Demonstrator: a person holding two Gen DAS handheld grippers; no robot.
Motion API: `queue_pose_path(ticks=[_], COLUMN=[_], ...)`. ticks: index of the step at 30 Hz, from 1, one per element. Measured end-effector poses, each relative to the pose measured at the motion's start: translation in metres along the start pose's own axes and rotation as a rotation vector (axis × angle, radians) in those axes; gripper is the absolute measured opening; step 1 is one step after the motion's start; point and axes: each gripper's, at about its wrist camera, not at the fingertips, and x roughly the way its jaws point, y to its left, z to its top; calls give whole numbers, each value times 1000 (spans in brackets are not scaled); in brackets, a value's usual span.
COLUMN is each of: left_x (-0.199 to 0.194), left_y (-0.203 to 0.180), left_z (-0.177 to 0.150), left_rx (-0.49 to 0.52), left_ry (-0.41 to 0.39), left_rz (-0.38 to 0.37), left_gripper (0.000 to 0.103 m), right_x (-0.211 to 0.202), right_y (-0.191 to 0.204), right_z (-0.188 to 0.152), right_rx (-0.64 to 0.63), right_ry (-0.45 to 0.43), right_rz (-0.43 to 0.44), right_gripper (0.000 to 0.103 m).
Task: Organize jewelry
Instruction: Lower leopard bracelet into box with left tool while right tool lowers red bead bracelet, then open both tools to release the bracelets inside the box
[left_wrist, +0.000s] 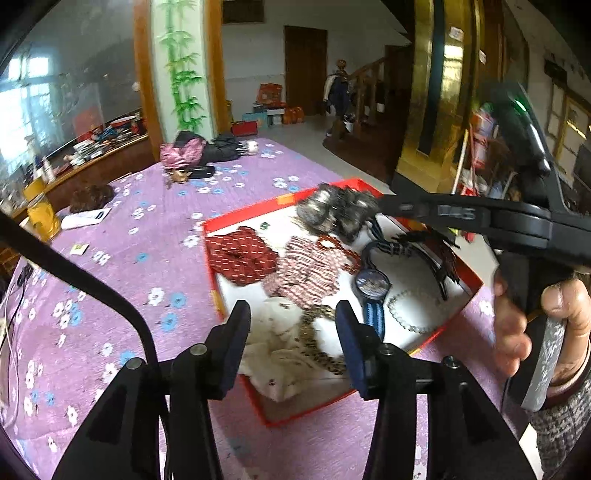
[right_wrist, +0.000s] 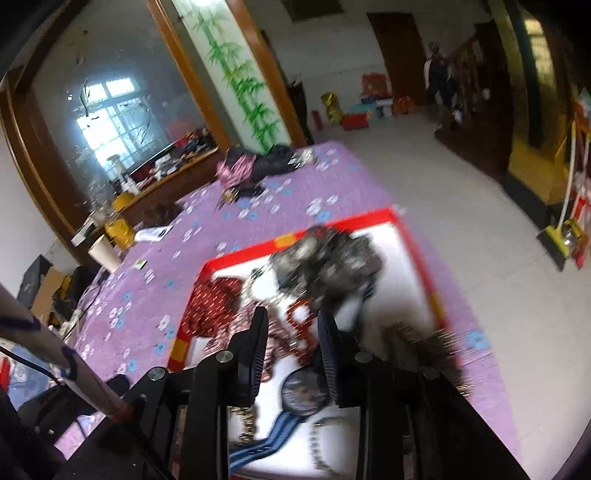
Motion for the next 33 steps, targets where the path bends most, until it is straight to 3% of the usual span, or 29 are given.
queue_pose_path(ticks=[3,7,11,16,17,18,23,27,33], left_x=[0,21,45,62,64,66,66,63,49], left_y=[23,56,67,59,56,54,55,64,79], left_z=[2,0,-10,-17,-17,-17,-17,-19,-27], left_rx=[-82,-218,-269,-249,-237,-228,-210,-233,-250], left_ry=[2,89,170,204,209,215,220,224,218], left_rz=[17,-13,-52,-80,-87,-95,-68,-68,-4], left_gripper=[62,65,65,64,61,49,32,30,30], right_x=[-3,9,20,30,31,31,32,33,44], right_y=[-21,-50,-65,-67,-66,-63,-58,-56,-33], right_z=[4,1,-4,-6,-6,-6,-8,-8,-13], right_rx=[14,31,63,68,66,56,35,50,23], right_ry=[-15,26,59,87,92,93,93,101,126], right_rz=[-97,-192,-201,-176,-165,-176,-199,-168,-141], right_gripper=[42,42,42,42,41,41,41,41,41])
